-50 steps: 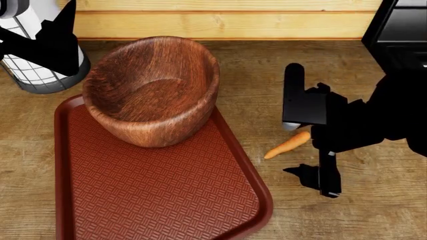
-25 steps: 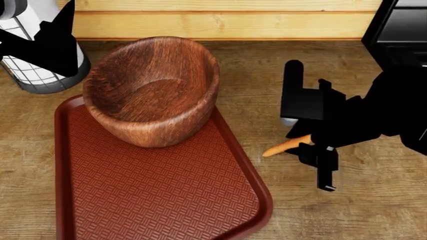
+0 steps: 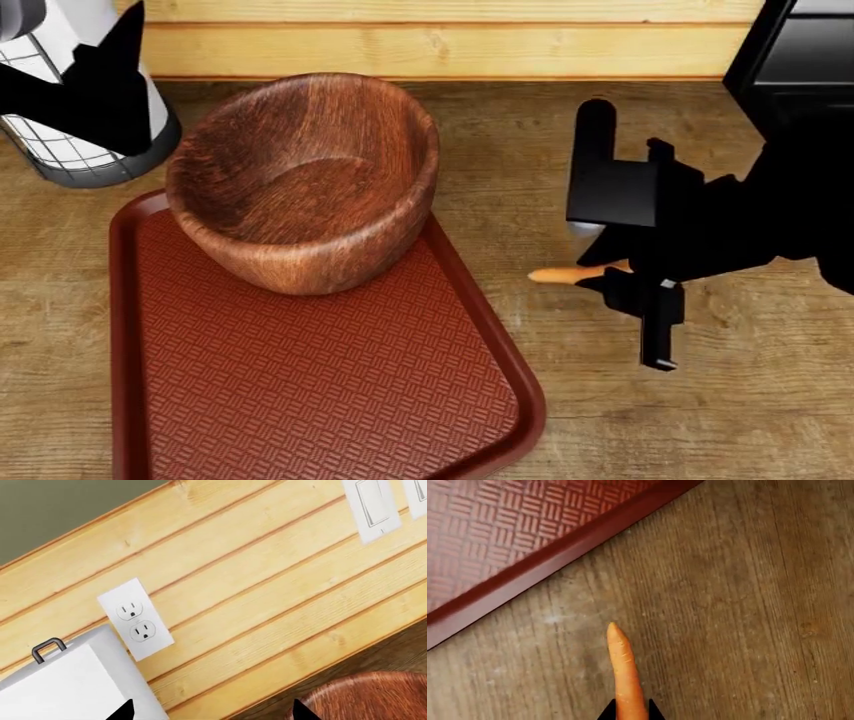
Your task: Place the two vegetables and bowl onto the tray for setting up a vegetable dip station.
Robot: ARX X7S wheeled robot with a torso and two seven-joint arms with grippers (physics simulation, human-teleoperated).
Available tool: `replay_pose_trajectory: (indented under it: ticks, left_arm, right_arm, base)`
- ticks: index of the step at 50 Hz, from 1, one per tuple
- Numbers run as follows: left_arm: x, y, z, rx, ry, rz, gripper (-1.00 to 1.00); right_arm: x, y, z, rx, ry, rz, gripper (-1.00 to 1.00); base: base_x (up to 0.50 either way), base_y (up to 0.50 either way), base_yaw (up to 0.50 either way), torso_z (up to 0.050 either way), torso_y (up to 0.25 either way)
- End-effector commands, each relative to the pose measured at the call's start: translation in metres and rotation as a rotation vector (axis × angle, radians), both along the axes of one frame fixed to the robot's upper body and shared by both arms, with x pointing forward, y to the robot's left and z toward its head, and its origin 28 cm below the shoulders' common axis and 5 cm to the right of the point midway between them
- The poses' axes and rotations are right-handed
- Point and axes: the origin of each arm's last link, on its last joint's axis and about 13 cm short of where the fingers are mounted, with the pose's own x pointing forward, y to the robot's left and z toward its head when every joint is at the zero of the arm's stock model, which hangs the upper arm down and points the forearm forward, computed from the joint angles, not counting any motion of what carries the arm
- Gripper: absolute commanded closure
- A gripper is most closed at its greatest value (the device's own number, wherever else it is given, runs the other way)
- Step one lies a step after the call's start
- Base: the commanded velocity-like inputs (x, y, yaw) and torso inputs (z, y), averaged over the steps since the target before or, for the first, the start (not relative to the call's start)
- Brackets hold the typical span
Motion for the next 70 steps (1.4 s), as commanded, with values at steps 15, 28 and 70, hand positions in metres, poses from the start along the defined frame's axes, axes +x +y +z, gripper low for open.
replay_pose_trajectory:
  ticks: [15,28,70]
  left_arm:
    - [-0.009,0.002,0.006,-0.004,-0.023,0.003,-1.00]
    - [-0.015,0.002,0.010,0.000,-0.039,0.007,-1.00]
    - [-0.020,0.005,0.007,-0.020,-0.041,0.006,-1.00]
  right_arm:
    - [-0.047,0.011,0.064,-0.010,-0.192,0.109,1.00]
    - [-0.080,0.031,0.075,-0.062,-0.244,0.281,1.00]
    - [-0.100,0.127,0.096,-0.214,-0.216,0.707,1.00]
  base:
    - [0.00,0.00,0.00,0.000,0.000]
    - [0.00,0.00,0.00,0.000,0.000]
    - [0.00,0.00,0.00,0.000,0.000]
